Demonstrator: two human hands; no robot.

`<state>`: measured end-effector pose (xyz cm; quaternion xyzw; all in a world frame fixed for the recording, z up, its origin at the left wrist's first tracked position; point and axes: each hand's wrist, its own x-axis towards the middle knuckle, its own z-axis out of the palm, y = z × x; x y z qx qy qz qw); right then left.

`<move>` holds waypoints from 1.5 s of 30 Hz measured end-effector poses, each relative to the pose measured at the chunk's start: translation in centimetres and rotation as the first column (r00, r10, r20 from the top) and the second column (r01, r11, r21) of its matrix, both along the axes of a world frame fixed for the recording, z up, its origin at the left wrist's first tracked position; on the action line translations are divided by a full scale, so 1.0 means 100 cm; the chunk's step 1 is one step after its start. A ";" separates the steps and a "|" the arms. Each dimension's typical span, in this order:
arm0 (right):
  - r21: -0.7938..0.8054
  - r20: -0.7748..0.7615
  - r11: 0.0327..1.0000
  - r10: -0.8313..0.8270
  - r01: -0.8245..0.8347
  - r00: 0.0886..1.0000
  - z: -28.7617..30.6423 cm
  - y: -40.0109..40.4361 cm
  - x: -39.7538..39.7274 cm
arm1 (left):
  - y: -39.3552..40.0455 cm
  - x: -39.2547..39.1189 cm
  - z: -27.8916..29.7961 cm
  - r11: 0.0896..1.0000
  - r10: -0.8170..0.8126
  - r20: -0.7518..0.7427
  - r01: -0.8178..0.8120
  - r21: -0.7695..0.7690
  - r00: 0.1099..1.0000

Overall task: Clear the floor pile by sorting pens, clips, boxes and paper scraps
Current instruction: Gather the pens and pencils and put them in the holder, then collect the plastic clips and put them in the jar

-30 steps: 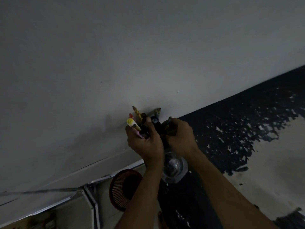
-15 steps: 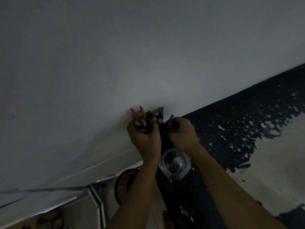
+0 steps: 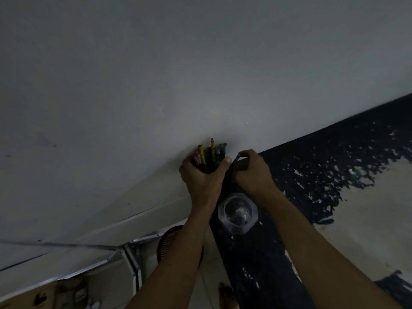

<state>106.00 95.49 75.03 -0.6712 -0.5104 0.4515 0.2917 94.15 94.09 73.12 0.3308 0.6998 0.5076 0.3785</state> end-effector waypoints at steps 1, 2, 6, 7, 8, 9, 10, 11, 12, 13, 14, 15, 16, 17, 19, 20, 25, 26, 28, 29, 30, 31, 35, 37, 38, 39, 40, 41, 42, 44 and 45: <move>0.003 -0.003 1.000 -0.008 0.008 1.000 0.002 -0.001 0.001 | 0.000 -0.001 0.003 1.000 -0.016 -0.019 0.016 -0.011 1.000; 0.013 -0.010 1.000 -0.021 0.021 1.000 0.004 -0.001 0.001 | -0.001 -0.002 0.007 1.000 -0.023 -0.022 0.023 -0.013 0.999; 0.106 -0.016 0.991 -0.080 0.081 0.997 0.019 -0.007 0.001 | -0.004 -0.011 0.019 0.999 -0.041 0.010 0.041 0.020 0.999; 0.135 -0.012 0.986 -0.091 0.092 0.996 0.024 -0.010 0.001 | -0.006 -0.013 0.023 0.999 -0.038 0.025 0.038 0.018 0.999; 0.170 -0.008 0.980 -0.102 0.101 0.995 0.028 -0.012 0.000 | -0.007 -0.015 0.028 1.000 -0.027 0.030 0.027 0.017 0.999; 0.212 0.003 0.972 -0.109 0.106 0.994 0.032 -0.016 -0.002 | -0.009 -0.018 0.032 1.000 -0.012 0.028 0.012 0.021 1.000; 0.258 0.022 0.961 -0.113 0.103 0.993 0.035 -0.020 -0.004 | -0.013 -0.021 0.037 1.000 -0.002 0.024 0.001 0.029 1.000; 0.307 0.046 0.947 -0.116 0.097 0.992 0.038 -0.023 -0.006 | -0.016 -0.025 0.041 0.999 0.004 0.023 -0.005 0.037 1.000; 0.350 0.069 0.932 -0.122 0.090 0.990 0.040 -0.026 -0.008 | -0.019 -0.028 0.045 0.999 0.005 0.022 -0.006 0.049 1.000; 0.390 0.086 0.917 -0.125 0.082 0.988 0.043 -0.030 -0.010 | -0.022 -0.032 0.049 0.997 0.010 0.016 -0.011 0.072 1.000; 0.426 0.096 0.902 -0.126 0.073 0.987 0.049 -0.035 -0.014 | -0.028 -0.038 0.053 0.994 0.015 -0.001 -0.015 0.106 1.000; 0.451 0.100 0.890 -0.125 0.067 0.987 0.054 -0.040 -0.018 | -0.034 -0.044 0.058 0.989 0.017 -0.030 -0.012 0.144 0.999; 0.471 0.101 0.880 -0.119 0.058 0.988 0.059 -0.043 -0.022 | -0.038 -0.049 0.061 0.984 0.015 -0.070 -0.002 0.179 0.997; 0.488 0.110 0.872 -0.106 0.039 0.988 0.065 -0.048 -0.027 | -0.044 -0.056 0.065 0.976 0.013 -0.114 0.012 0.215 0.993; 0.513 0.144 0.858 -0.069 -0.015 0.987 0.075 -0.061 -0.039 | -0.060 -0.070 0.073 0.960 0.010 -0.204 0.048 0.277 0.979; 0.514 0.164 0.857 -0.045 -0.046 0.986 0.079 -0.067 -0.048 | -0.070 -0.078 0.077 0.953 0.009 -0.245 0.066 0.295 0.970; 0.435 0.218 0.870 0.149 -0.233 0.964 0.091 -0.099 -0.093 | -0.125 -0.126 0.090 0.950 0.030 -0.343 0.080 0.303 0.939; 0.406 0.232 0.871 0.195 -0.277 0.953 0.092 -0.107 -0.105 | -0.138 -0.138 0.091 0.952 0.046 -0.349 0.065 0.299 0.936; 0.350 0.284 0.859 0.283 -0.374 0.916 0.094 -0.125 -0.130 | -0.169 -0.165 0.092 0.954 0.089 -0.342 0.018 0.298 0.936; 0.334 0.311 0.838 0.333 -0.430 0.890 0.095 -0.141 -0.149 | -0.191 -0.184 0.091 0.954 0.122 -0.341 -0.016 0.298 0.932; 0.325 0.323 0.821 0.370 -0.469 0.871 0.095 -0.154 -0.164 | -0.211 -0.199 0.091 0.954 0.146 -0.345 -0.040 0.298 0.927; 0.312 0.327 0.811 0.398 -0.495 0.857 0.095 -0.163 -0.172 | -0.224 -0.209 0.088 0.954 0.164 -0.354 -0.056 0.296 0.921; 0.256 0.320 0.741 0.541 -0.620 0.778 0.095 -0.228 -0.237 | -0.309 -0.268 0.080 0.936 0.301 -0.347 -0.205 0.287 0.888; 0.226 0.313 0.709 0.596 -0.667 0.740 0.092 -0.261 -0.267 | -0.349 -0.293 0.077 0.919 0.364 -0.327 -0.279 0.280 0.872; 0.224 0.315 0.690 0.617 -0.689 0.721 0.091 -0.276 -0.282 | -0.367 -0.306 0.075 0.908 0.396 -0.322 -0.313 0.278 0.860; 0.220 0.312 0.663 0.648 -0.716 0.695 0.088 -0.294 -0.299 | -0.390 -0.319 0.074 0.895 0.430 -0.321 -0.352 0.273 0.844; 0.214 0.309 0.645 0.668 -0.734 0.677 0.087 -0.305 -0.310 | -0.406 -0.328 0.074 0.887 0.452 -0.324 -0.379 0.265 0.831; 0.206 0.311 0.622 0.690 -0.755 0.653 0.087 -0.319 -0.323 | -0.425 -0.338 0.073 0.876 0.477 -0.324 -0.410 0.256 0.817; 0.199 0.314 0.591 0.717 -0.782 0.622 0.085 -0.337 -0.338 | -0.450 -0.349 0.072 0.859 0.509 -0.329 -0.446 0.251 0.795; 0.179 0.314 0.527 0.770 -0.831 0.556 0.079 -0.372 -0.365 | -0.496 -0.368 0.070 0.829 0.559 -0.341 -0.509 0.232 0.756; 0.159 0.308 0.499 0.795 -0.852 0.523 0.076 -0.391 -0.380 | -0.520 -0.379 0.068 0.814 0.580 -0.350 -0.537 0.220 0.735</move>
